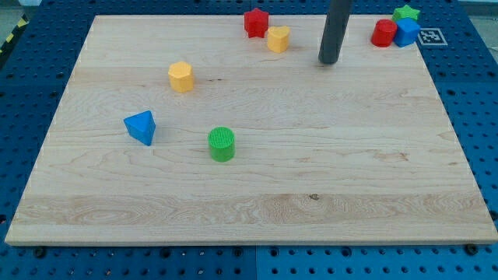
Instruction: Push the yellow hexagon to the bottom left side of the red star
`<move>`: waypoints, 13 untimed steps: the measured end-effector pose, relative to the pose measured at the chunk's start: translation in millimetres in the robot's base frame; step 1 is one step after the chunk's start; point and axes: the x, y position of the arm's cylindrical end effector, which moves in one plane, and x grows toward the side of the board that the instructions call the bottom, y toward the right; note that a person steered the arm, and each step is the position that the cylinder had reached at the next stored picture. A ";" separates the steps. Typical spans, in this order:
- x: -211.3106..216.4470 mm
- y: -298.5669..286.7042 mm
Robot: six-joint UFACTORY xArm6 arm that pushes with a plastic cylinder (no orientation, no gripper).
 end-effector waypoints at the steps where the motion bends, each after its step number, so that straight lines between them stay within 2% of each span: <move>1: 64.4 -58.5; 2: 92.0 -148.4; 3: 84.7 -246.6; 4: 47.3 -286.6; 6: 41.6 -249.2; 8: -2.6 -243.8; 10: 4.8 -181.2; 13: -41.7 -170.9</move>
